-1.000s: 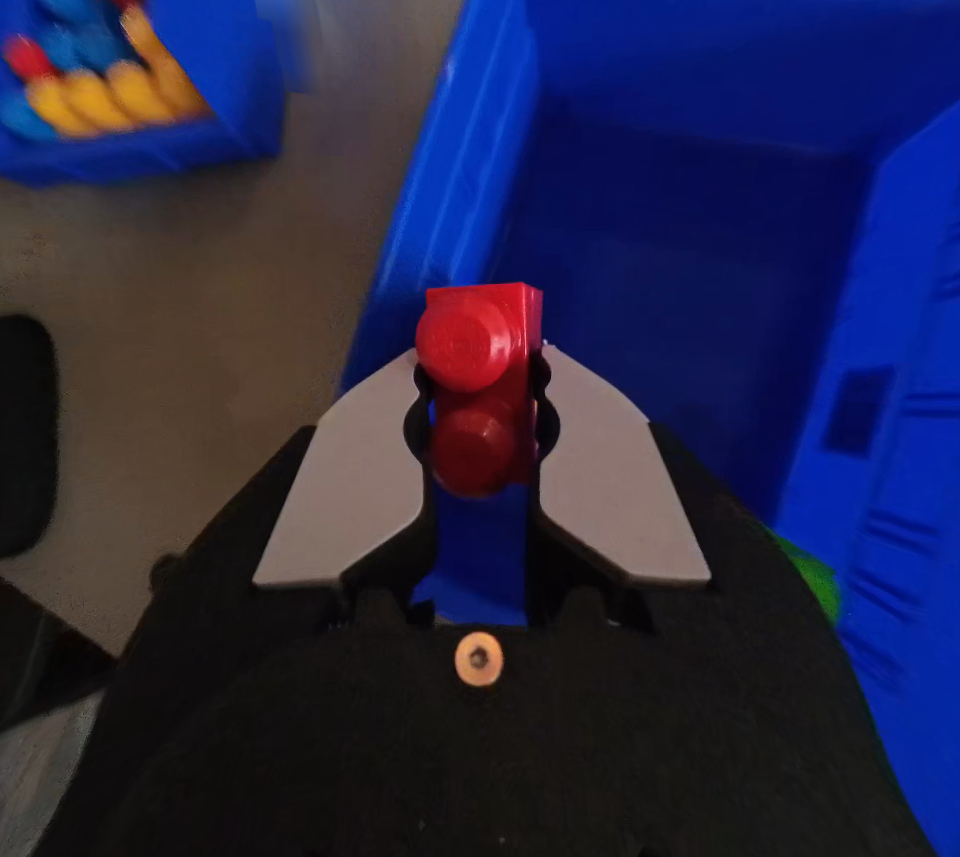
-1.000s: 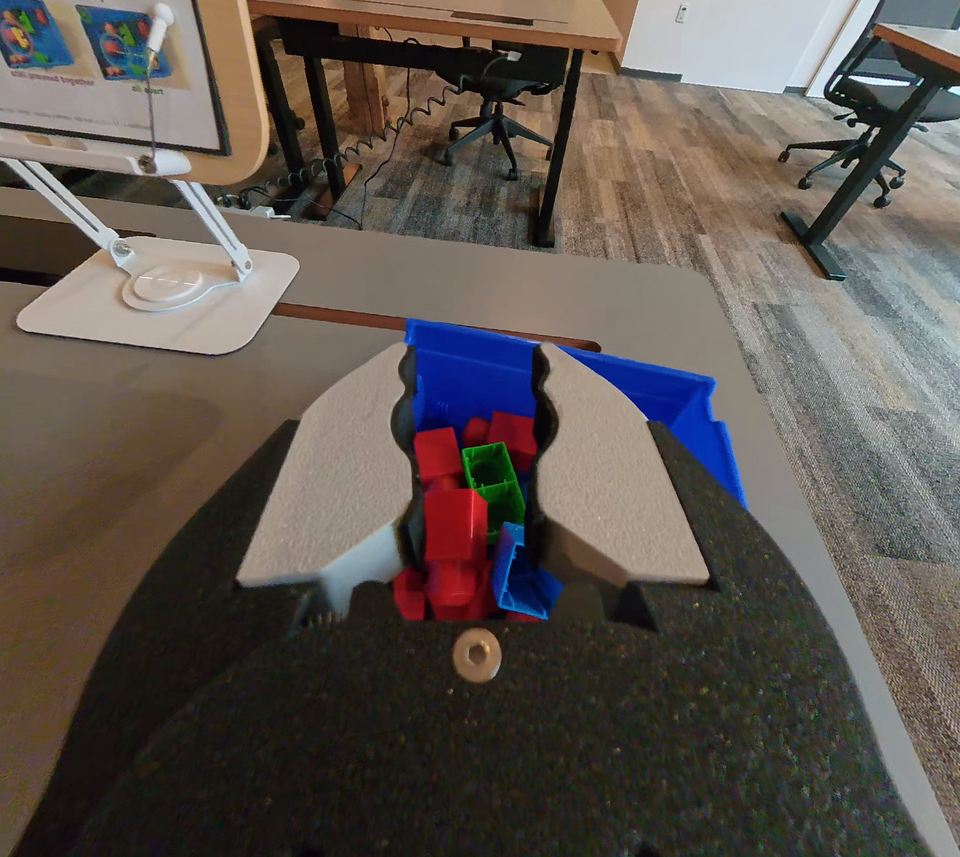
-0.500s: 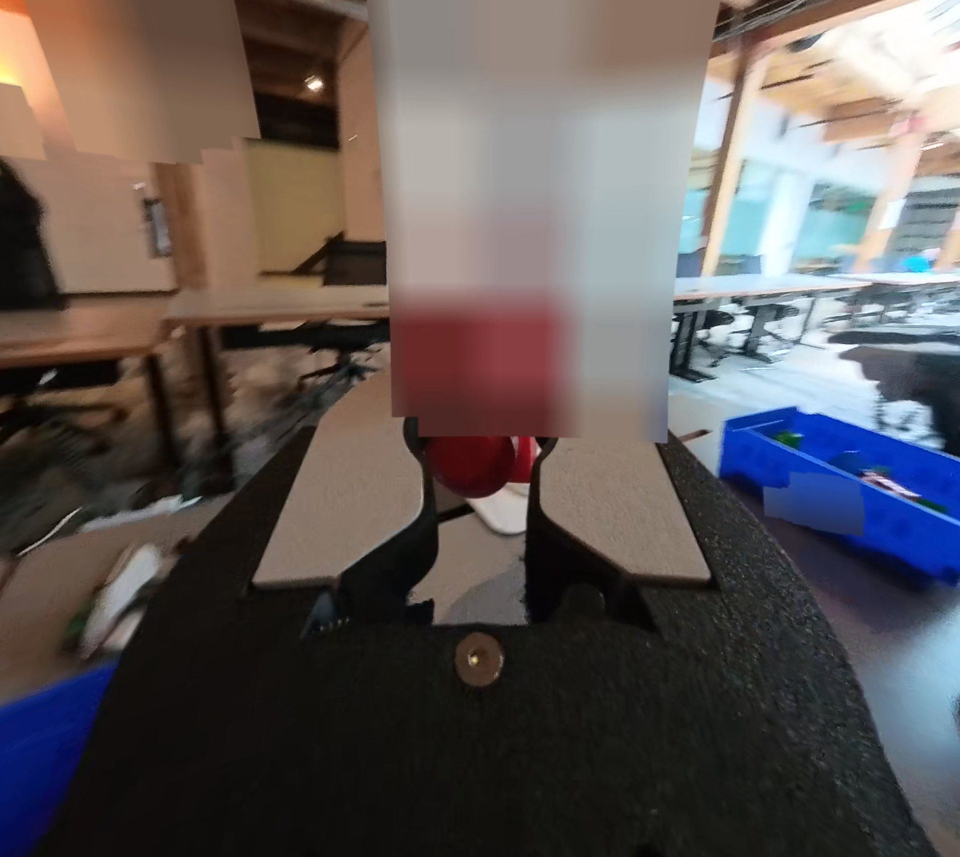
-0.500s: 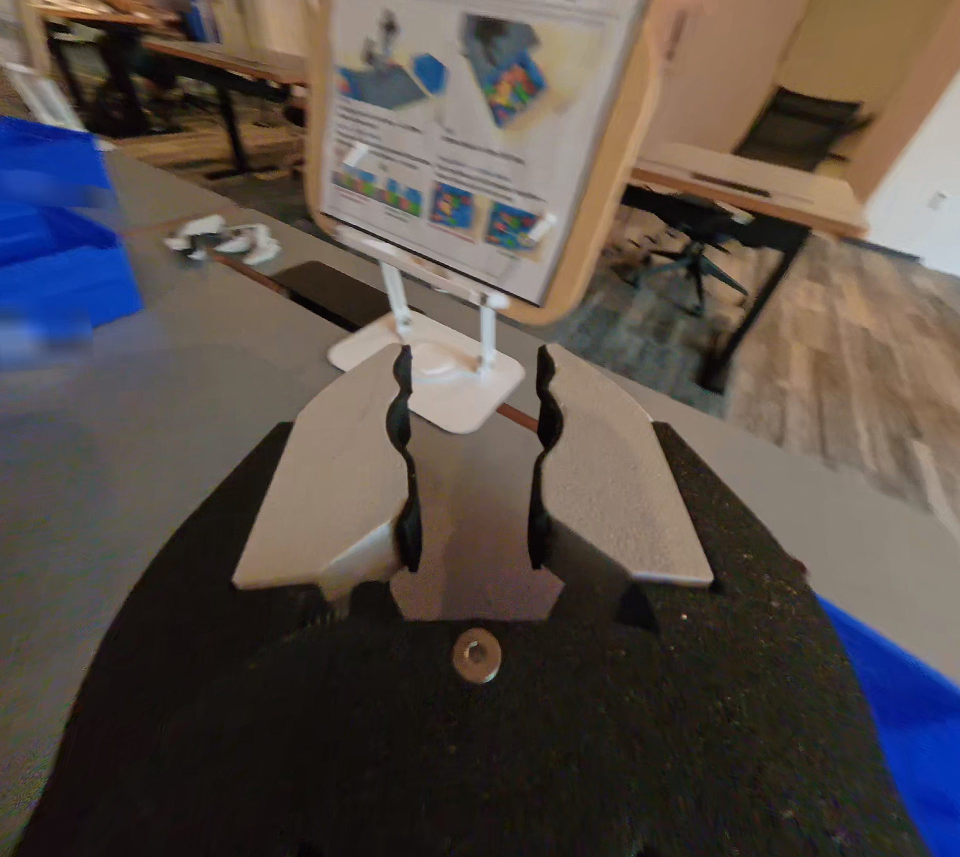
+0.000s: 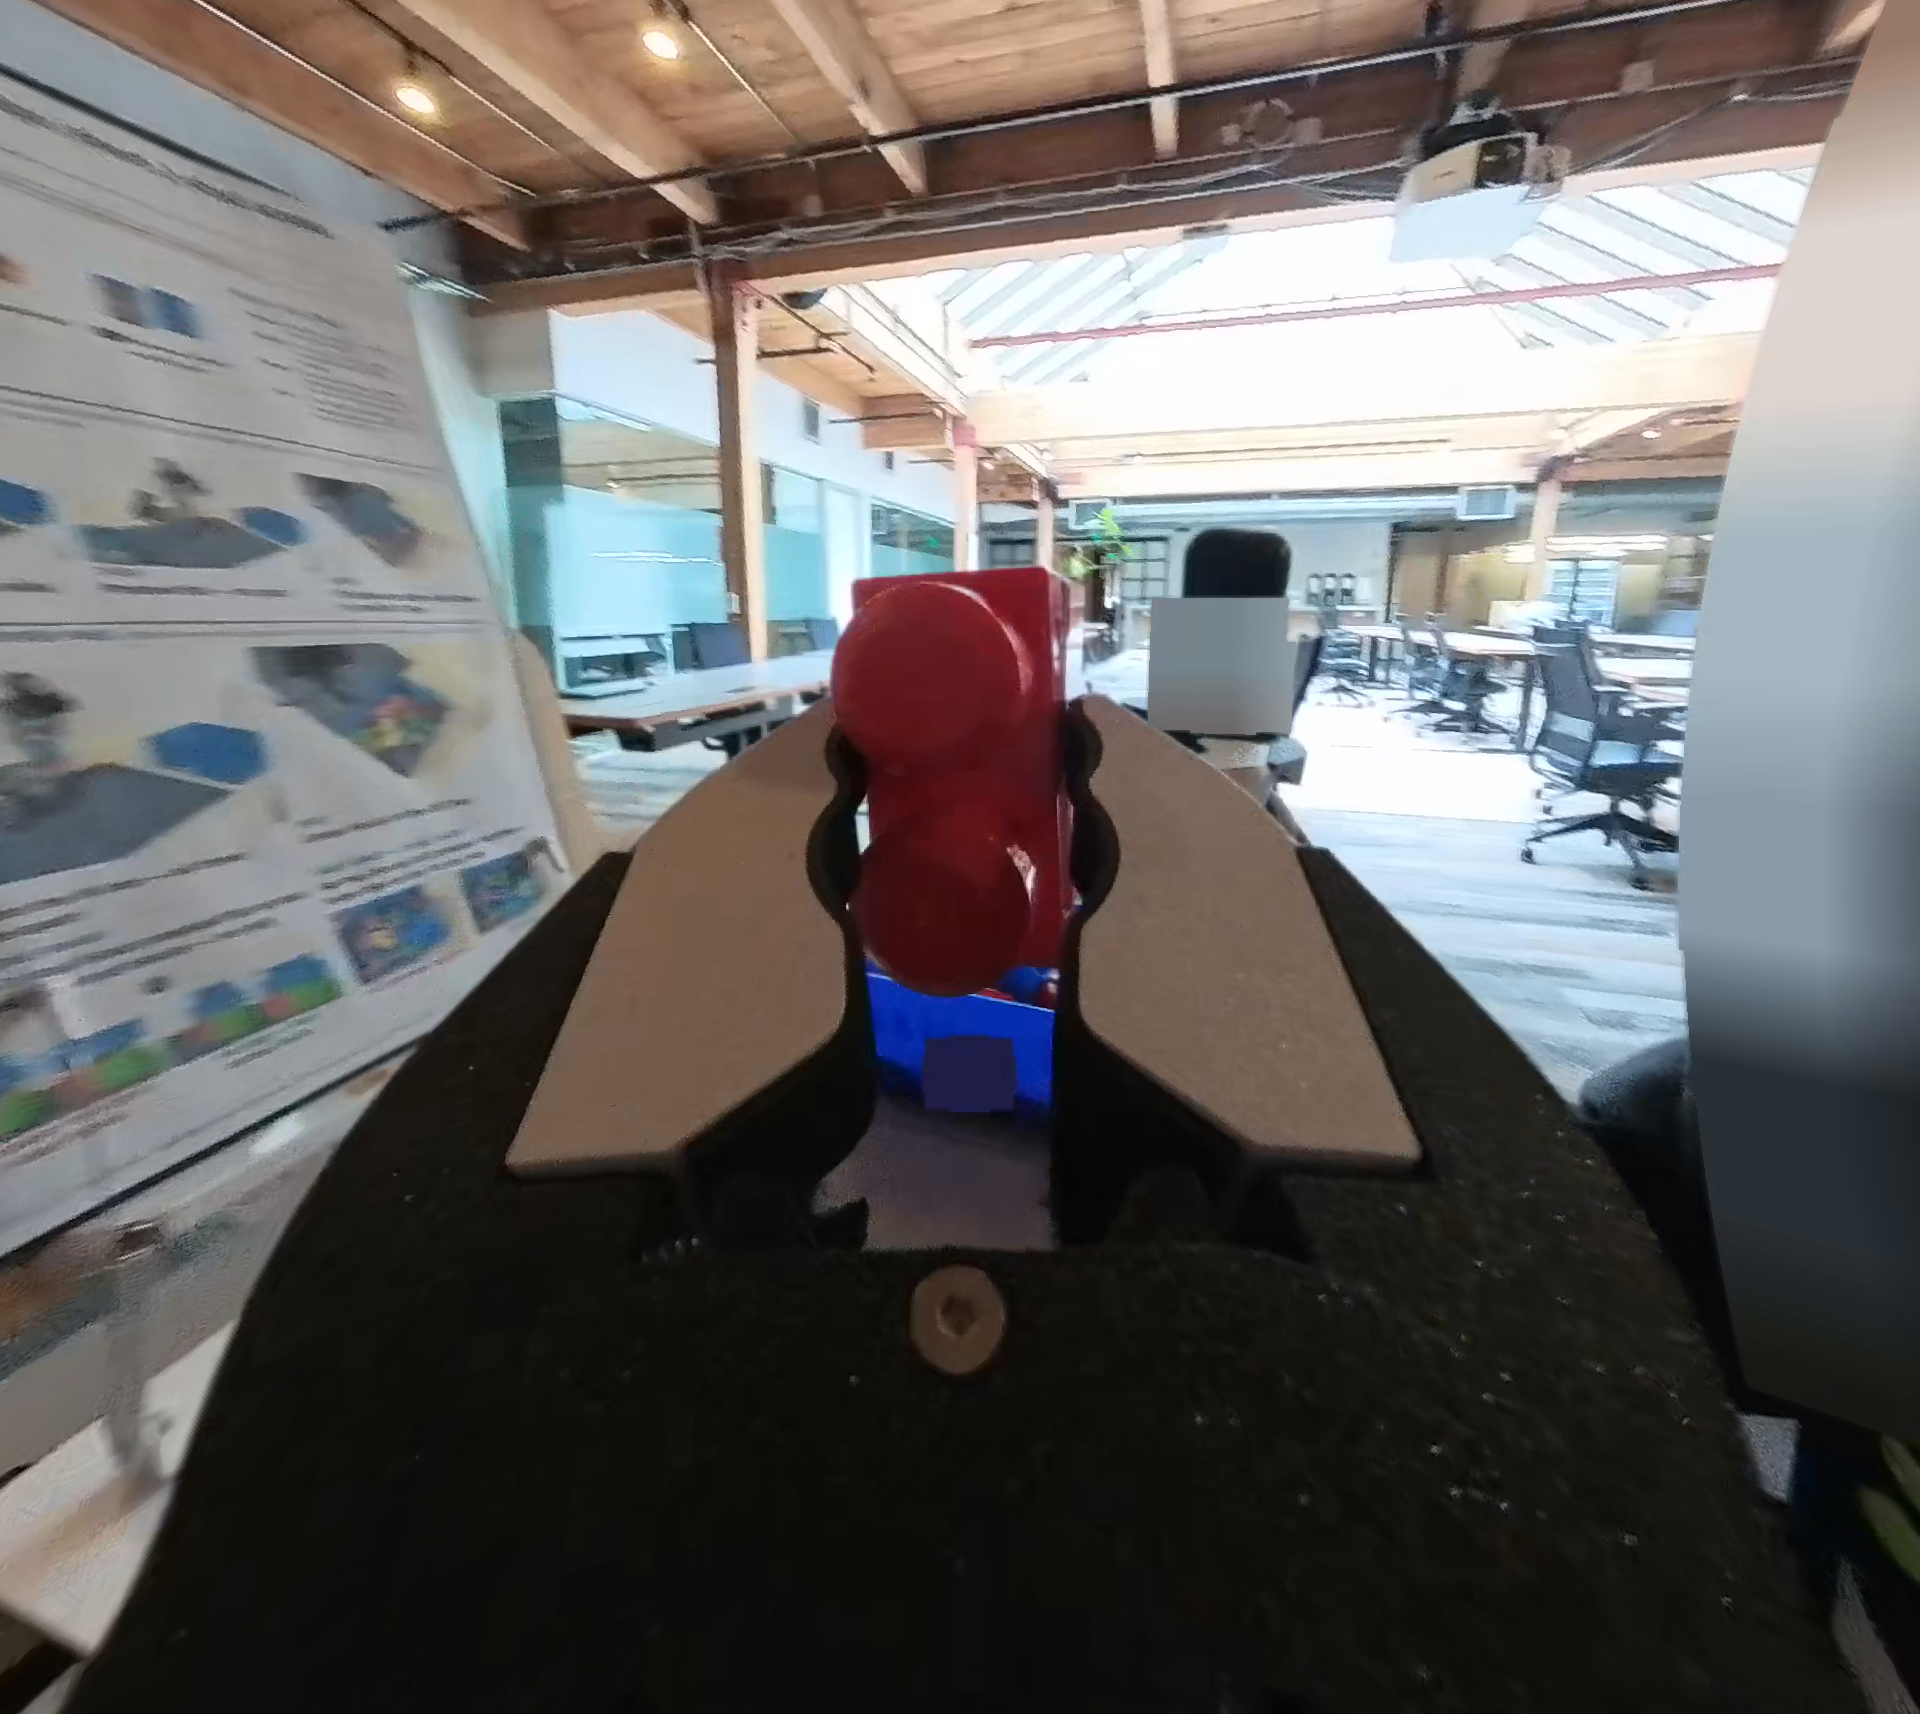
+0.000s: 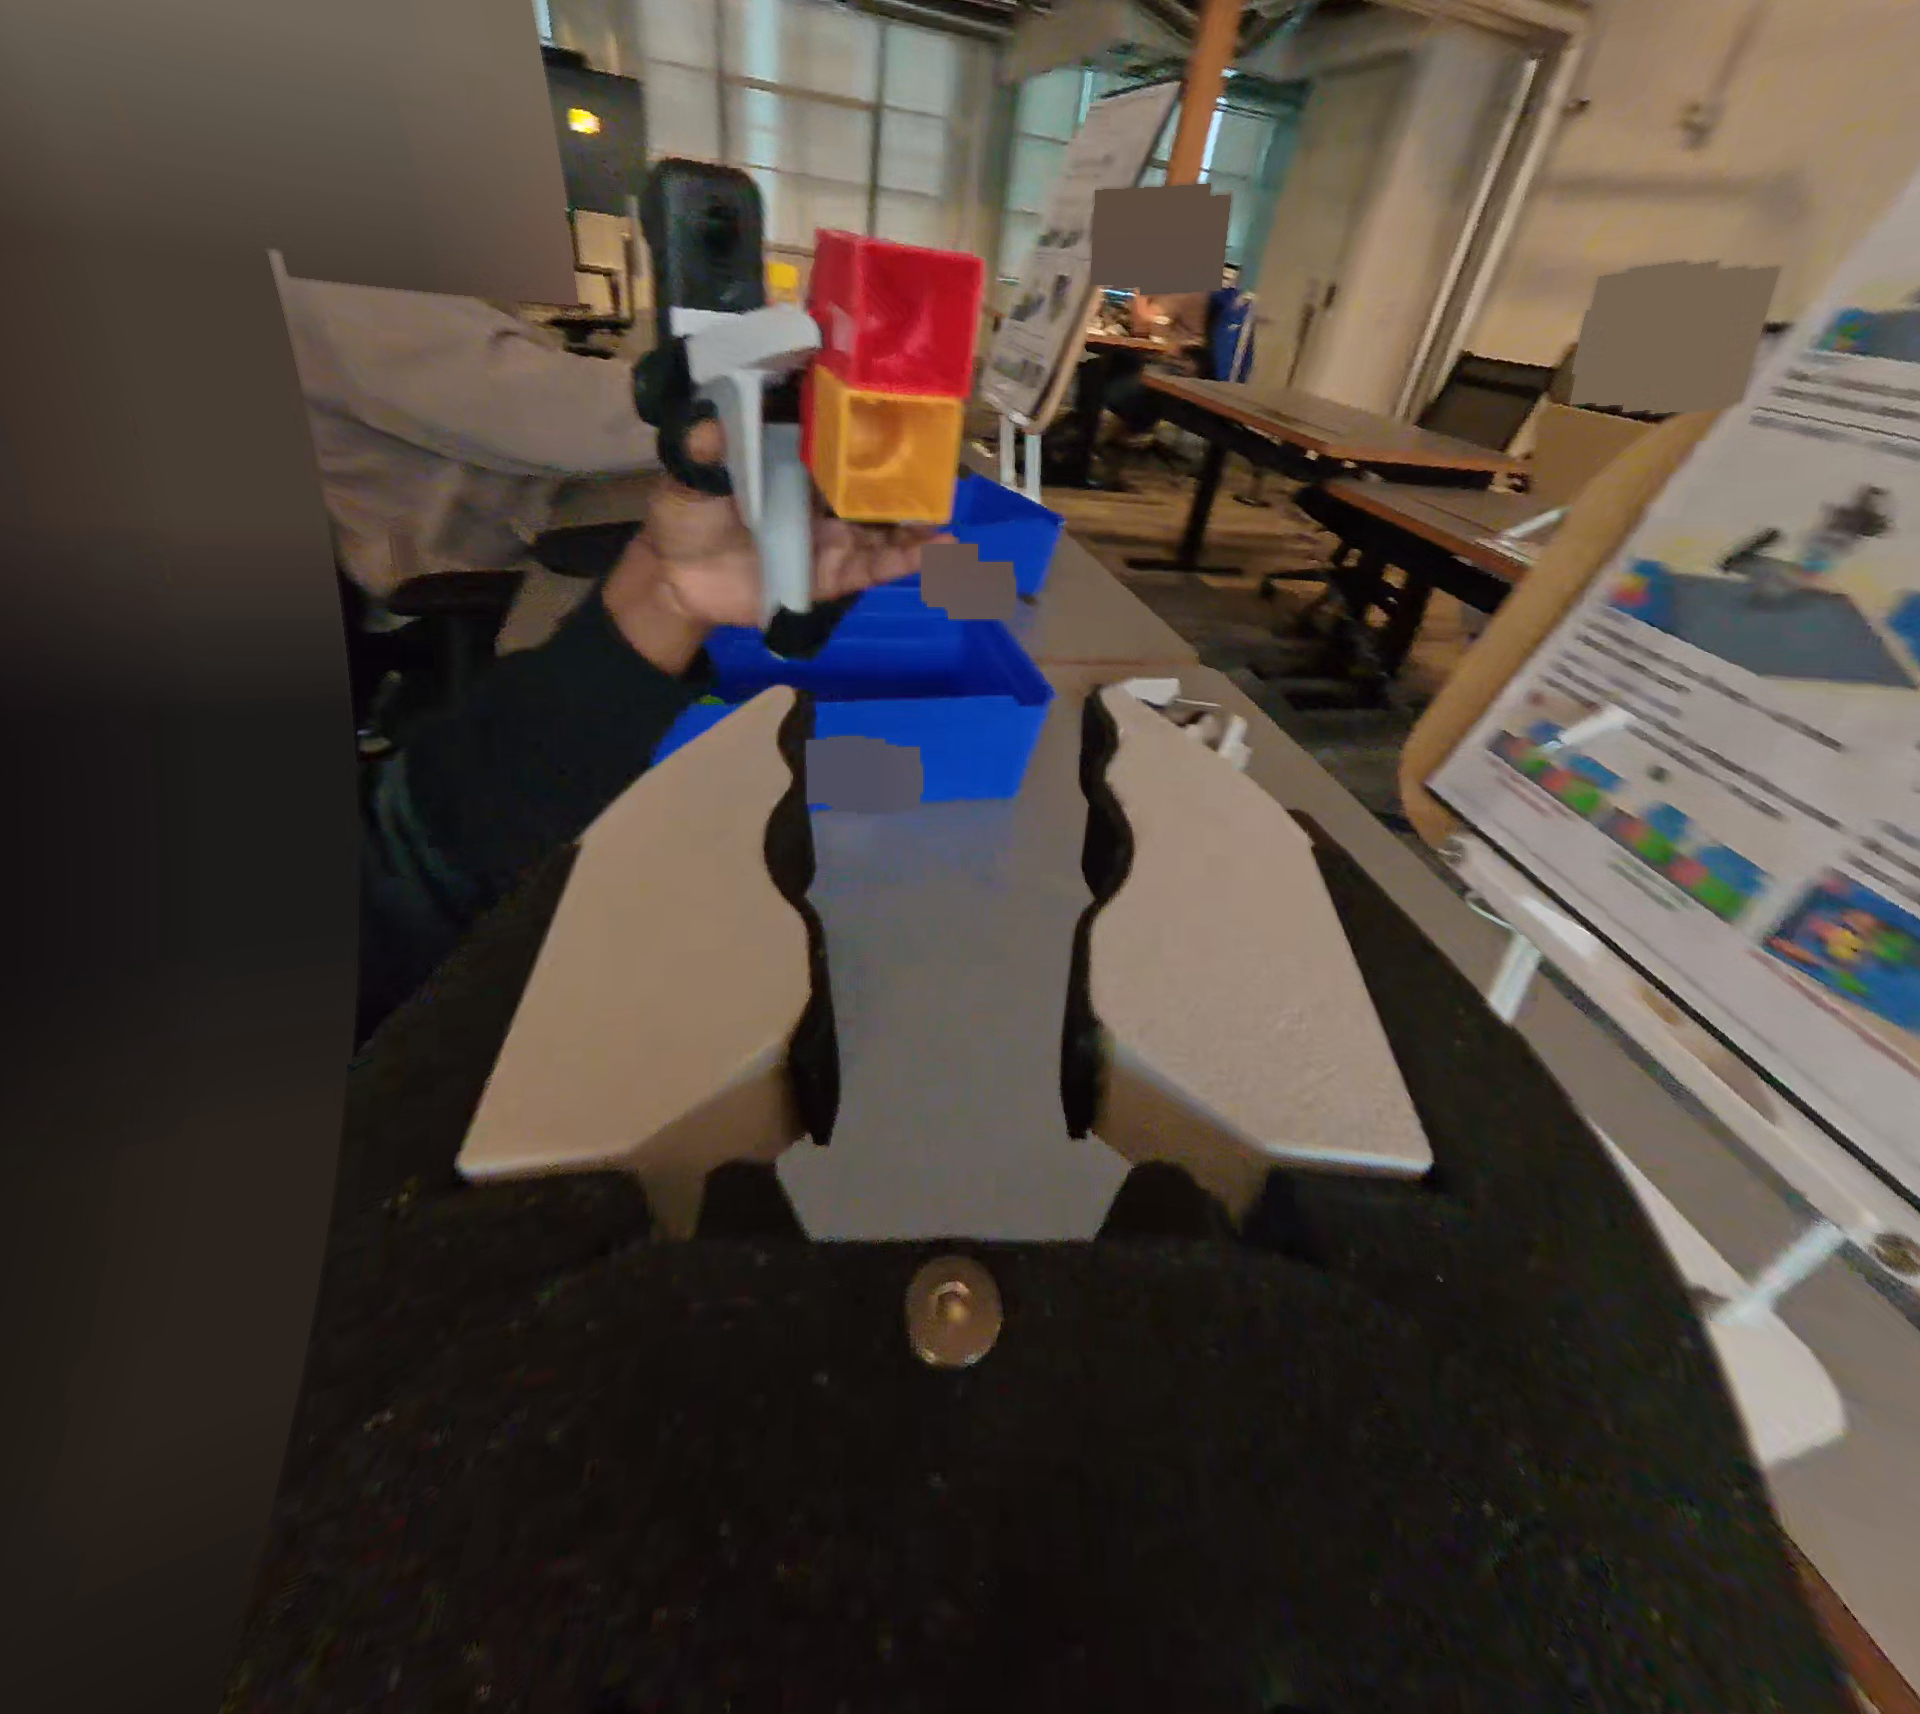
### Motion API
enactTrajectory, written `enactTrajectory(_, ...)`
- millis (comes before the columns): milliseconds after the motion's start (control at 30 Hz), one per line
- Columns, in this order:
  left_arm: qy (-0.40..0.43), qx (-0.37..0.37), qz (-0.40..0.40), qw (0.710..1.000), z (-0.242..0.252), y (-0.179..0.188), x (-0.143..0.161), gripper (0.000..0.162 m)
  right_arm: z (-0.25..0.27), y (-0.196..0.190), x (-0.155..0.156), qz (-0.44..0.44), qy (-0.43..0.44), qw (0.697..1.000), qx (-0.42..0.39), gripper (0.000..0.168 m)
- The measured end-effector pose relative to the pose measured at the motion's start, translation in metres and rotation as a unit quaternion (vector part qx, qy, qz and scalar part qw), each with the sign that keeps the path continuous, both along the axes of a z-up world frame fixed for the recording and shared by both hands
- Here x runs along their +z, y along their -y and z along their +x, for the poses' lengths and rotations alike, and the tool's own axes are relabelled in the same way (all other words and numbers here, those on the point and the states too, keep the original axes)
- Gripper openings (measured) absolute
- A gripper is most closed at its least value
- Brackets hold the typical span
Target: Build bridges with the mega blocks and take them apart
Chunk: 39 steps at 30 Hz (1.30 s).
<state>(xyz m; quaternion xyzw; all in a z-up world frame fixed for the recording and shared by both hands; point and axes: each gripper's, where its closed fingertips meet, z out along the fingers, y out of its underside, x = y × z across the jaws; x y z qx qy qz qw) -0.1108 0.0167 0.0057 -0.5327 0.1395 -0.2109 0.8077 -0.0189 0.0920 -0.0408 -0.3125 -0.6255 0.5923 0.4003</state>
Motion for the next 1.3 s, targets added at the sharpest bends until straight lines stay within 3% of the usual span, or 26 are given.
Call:
enactTrajectory(233, -0.036, -0.059, -0.045, 0.997, 0.056, -0.036, -0.023, 0.037, -0.014, 0.028, -0.001, -0.014, -0.002, 0.999, 0.038, 0.065)
enactTrajectory(367, -0.052, -0.076, -0.06, 0.994, 0.074, -0.044, -0.032, 0.037, -0.018, 0.033, -0.004, -0.013, -0.002, 0.999, 0.048, 0.061)
enactTrajectory(467, -0.055, -0.08, -0.063, 0.993, 0.08, -0.046, -0.034, 0.037, -0.017, 0.035, -0.004, 0.004, -0.012, 0.999, 0.049, 0.041)
enactTrajectory(600, -0.064, -0.092, -0.069, 0.991, 0.082, -0.045, -0.037, 0.036, -0.014, 0.035, -0.006, 0.011, 0.003, 0.999, 0.051, 0.037)
enactTrajectory(833, -0.107, -0.141, -0.077, 0.981, 0.089, -0.03, -0.046, 0.037, -0.007, 0.045, -0.016, 0.017, 0.042, 0.995, 0.094, 0.036)
enactTrajectory(1033, -0.159, -0.124, -0.1, 0.974, 0.089, -0.027, -0.057, 0.038, -0.006, 0.05, -0.019, 0.027, 0.05, 0.993, 0.104, 0.036)
enactTrajectory(1300, -0.159, -0.104, -0.144, 0.971, 0.087, -0.031, -0.061, 0.036, -0.008, 0.049, -0.016, 0.036, 0.026, 0.995, 0.087, 0.037)
